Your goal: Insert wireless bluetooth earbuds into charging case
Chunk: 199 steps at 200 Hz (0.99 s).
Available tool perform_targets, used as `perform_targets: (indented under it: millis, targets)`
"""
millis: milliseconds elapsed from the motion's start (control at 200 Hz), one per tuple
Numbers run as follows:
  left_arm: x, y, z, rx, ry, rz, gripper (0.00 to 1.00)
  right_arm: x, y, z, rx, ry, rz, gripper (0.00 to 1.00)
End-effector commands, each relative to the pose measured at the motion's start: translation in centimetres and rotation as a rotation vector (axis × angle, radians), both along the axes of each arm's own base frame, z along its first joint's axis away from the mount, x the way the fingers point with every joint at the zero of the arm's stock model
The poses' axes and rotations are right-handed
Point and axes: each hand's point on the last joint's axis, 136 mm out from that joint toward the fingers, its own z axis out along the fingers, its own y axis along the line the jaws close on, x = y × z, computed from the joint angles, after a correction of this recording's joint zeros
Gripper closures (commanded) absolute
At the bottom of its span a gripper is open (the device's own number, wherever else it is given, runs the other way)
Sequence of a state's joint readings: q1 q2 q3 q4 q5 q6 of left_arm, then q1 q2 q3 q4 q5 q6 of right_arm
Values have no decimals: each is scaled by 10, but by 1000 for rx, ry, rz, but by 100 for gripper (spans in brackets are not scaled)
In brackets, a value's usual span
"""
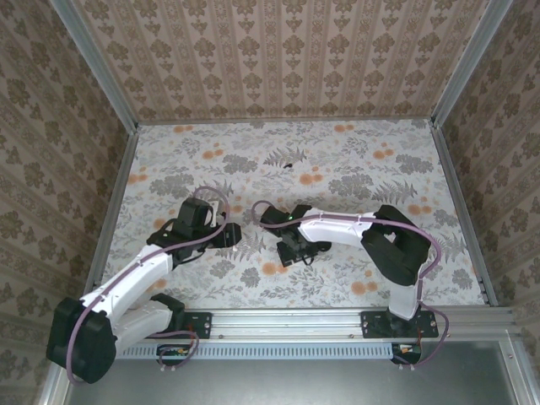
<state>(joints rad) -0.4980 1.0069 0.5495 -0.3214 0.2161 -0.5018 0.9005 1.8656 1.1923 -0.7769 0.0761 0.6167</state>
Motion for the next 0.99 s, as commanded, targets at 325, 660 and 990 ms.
perform_targets:
  millis: [325, 660, 990]
  targets:
    - [4, -31, 36, -149, -196, -148, 33, 15, 7, 40, 213, -50, -110, 66]
    - [-39, -85, 129, -232, -809, -493, 31, 45, 25, 198, 751, -310, -356, 66]
    - [-49, -153, 190, -358, -979, -576, 31, 38, 33, 268, 1018, -335, -413, 65]
